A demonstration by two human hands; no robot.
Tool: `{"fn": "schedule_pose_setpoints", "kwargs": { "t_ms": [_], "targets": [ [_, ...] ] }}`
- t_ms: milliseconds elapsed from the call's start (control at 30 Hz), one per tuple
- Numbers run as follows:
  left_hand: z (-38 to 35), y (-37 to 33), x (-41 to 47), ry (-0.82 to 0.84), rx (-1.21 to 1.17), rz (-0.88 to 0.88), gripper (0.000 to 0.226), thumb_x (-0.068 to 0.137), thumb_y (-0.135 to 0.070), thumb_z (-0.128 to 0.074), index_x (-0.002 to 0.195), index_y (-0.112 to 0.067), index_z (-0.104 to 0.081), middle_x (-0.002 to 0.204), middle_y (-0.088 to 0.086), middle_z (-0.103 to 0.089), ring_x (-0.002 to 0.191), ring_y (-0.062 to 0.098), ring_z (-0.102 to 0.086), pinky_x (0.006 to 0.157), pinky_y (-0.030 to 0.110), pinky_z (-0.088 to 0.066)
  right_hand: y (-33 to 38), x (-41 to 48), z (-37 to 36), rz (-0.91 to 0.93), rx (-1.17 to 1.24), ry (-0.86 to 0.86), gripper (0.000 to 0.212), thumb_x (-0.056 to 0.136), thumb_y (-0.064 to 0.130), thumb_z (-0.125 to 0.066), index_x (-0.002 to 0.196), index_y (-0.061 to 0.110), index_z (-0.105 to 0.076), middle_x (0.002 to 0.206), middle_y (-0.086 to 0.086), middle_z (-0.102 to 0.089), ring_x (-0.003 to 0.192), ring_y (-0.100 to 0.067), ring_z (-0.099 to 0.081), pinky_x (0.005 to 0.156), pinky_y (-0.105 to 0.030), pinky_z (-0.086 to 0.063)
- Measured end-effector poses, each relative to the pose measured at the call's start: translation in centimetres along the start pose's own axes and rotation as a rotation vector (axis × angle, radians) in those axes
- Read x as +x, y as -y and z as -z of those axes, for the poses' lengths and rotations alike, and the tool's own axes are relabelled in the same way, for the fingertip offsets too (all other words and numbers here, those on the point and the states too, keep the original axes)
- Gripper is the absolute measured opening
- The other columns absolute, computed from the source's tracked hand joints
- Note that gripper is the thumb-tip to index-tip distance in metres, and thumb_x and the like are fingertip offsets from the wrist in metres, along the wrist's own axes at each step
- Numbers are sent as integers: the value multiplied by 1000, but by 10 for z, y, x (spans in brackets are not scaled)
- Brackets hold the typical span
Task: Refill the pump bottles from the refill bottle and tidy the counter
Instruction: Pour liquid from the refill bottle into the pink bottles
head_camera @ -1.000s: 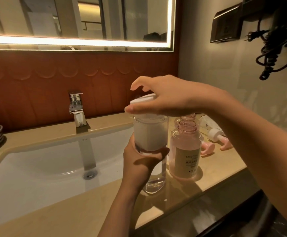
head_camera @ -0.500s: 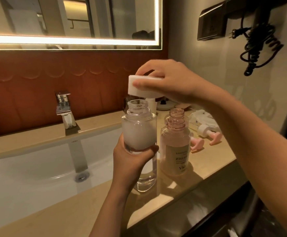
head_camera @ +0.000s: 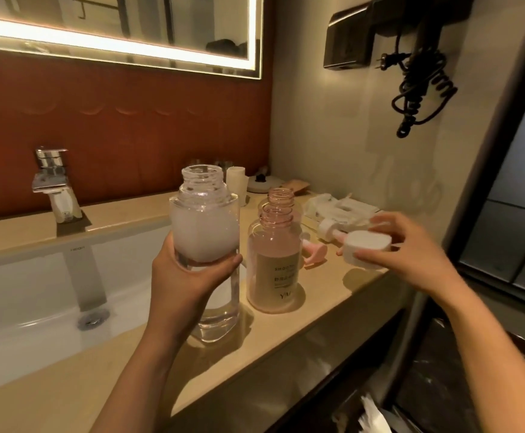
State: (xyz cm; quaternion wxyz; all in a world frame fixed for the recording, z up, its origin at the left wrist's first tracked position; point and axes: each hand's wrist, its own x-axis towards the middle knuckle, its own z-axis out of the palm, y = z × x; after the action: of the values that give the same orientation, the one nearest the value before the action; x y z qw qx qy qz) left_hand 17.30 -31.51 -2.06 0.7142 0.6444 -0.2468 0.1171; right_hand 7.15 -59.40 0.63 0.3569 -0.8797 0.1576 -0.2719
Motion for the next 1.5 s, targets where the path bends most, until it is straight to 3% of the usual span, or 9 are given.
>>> {"fn": "schedule_pose_setpoints", "kwargs": {
  "t_ms": [333,700,833,933,1067,1133,1300,1400,1500],
  "targets": [
    [-2,2,-2,-2,-33,-8,72,38,-48,-76,104,-32,-54,102,-8,-65,96,15,-65,77,37,-58,-66,13,-31,-120,19,-232,69,69,27,-82,128,18,-47,122,-5,-59,117,-23,-52,91,-28,-39],
    [-1,3,-2,-12,-31,-3,69,39,-46,-77,103,-32,-54,95,-13,-67,93,14,-66,77,39,-57,-83,49,-48,-179,-279,-208,61,83,47,-60,134,20,-40,129,-12,-55,120,-33,-47,98,-44,-35],
    [-2,2,-2,-3,-39,-9,68,40,-46,-77,102,-33,-54,92,-17,-68,92,13,-66,76,37,-57,-84,51,-50,-194,-368,-111,69,91,51,-46,149,30,-14,157,-6,-17,144,-30,-10,113,-48,-16],
    [-3,1,-2,-5,-24,-14,68,40,-47,-76,103,-35,-52,90,-26,-66,90,8,-66,72,31,-58,-64,35,-56,-108,-204,-225,74,92,60,-36,151,25,-8,159,-2,-5,146,-23,2,117,-47,-6],
    [-3,0,-3,-22,17,-29,67,44,-50,-81,103,-40,-49,90,-30,-62,90,2,-64,64,20,-56,-2,-3,-80,155,350,-305,92,72,82,-37,145,28,-25,146,20,-32,134,-4,-30,107,-28,-29],
    [-4,-2,-3,-27,39,-34,66,48,-48,-85,102,-41,-48,95,-22,-61,92,6,-63,63,17,-54,23,-20,-96,268,449,-286,88,70,84,-42,142,33,-29,143,15,-38,128,-1,-39,101,-20,-34],
    [-6,-6,-5,-20,79,-75,65,51,-40,-79,104,-47,-41,103,-21,-53,92,-10,-57,61,12,-51,59,-35,-126,337,465,-242,89,62,79,-58,137,54,-16,143,9,-38,129,-5,-38,103,-27,-37],
    [-3,-4,-4,-6,106,-90,68,54,-41,-83,105,-55,-39,107,-22,-53,96,-8,-57,63,14,-52,61,-39,-136,320,368,-248,100,60,68,-68,139,49,-11,148,8,-31,136,-12,-30,108,-44,-34],
    [-1,-4,-1,4,129,-70,69,47,-53,-76,104,-61,-38,108,-26,-53,99,-5,-57,65,17,-53,56,-39,-140,264,304,-271,105,58,62,-73,140,47,-9,150,10,-21,138,-14,-22,106,-45,-32]
  ]
}}
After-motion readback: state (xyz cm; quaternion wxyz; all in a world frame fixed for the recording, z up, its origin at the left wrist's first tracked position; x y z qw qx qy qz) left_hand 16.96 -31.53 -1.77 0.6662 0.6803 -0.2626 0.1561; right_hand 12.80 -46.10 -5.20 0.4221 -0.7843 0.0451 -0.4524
